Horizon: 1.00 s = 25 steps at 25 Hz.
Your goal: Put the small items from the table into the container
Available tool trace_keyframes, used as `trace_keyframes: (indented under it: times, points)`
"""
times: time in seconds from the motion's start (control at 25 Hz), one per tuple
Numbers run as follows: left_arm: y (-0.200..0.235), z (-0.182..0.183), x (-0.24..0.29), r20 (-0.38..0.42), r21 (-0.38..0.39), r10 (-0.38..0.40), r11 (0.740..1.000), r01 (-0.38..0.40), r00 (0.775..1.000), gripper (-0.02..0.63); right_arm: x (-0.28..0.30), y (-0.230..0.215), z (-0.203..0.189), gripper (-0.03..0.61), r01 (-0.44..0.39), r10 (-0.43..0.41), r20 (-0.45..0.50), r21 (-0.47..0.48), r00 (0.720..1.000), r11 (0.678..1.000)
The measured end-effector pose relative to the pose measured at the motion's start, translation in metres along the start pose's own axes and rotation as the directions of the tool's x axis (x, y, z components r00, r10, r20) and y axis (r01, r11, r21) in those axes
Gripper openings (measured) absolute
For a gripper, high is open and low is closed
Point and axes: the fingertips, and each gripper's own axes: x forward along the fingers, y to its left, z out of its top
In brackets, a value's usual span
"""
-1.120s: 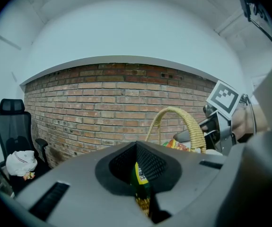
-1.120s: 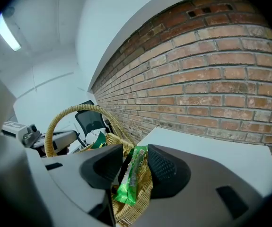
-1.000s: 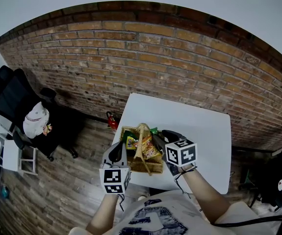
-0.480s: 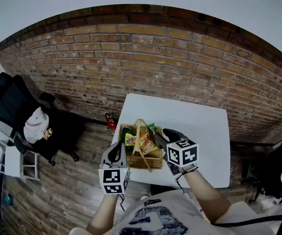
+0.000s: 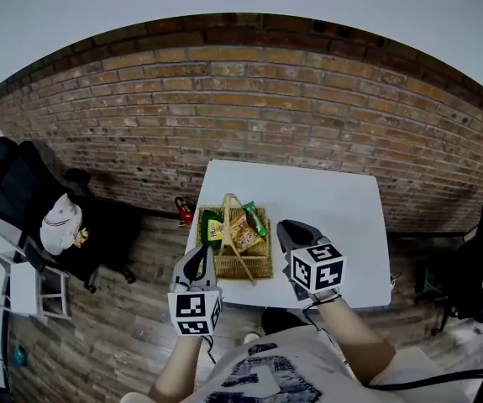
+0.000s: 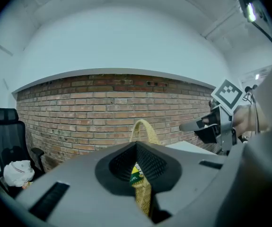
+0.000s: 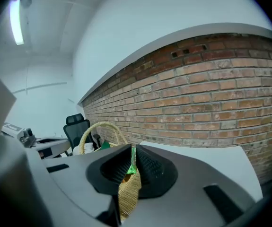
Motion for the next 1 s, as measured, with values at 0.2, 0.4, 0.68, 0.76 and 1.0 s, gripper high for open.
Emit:
trace_keyframes:
  times: [0.2,0.4,0.68,0.76,1.0]
  points:
    - [-0.019,0.001,-0.01,0.004,0.01,-0.021,1.0,0.021,1.0,0.051,-0.035,-0.003,0.005,0.02,0.029,-0.029,0.064,-0.004,0.998,1.0]
    - [-0.041,0.007,-0.011,0.012,0.024,-0.05,0.998,0.05,0.999,0.051,-0.064,-0.004,0.014,0.018,0.02,-0.017,0.139,-0.024,0.99,1.0]
    - [-0.072,0.023,-0.008,0.035,0.04,-0.07,0.997,0.068,0.997,0.051,-0.096,-0.01,0.031,0.018,0.021,-0.01,0.214,-0.051,0.977,0.998]
    - [-0.082,0.027,-0.008,0.038,0.048,-0.069,0.997,0.068,0.997,0.051,-0.103,-0.014,0.032,0.018,0.012,-0.001,0.225,-0.047,0.974,0.999]
    - [-0.12,0.038,-0.006,0.041,0.059,-0.077,0.995,0.074,0.996,0.051,-0.129,-0.035,0.034,0.018,-0.006,0.016,0.238,-0.042,0.971,0.999]
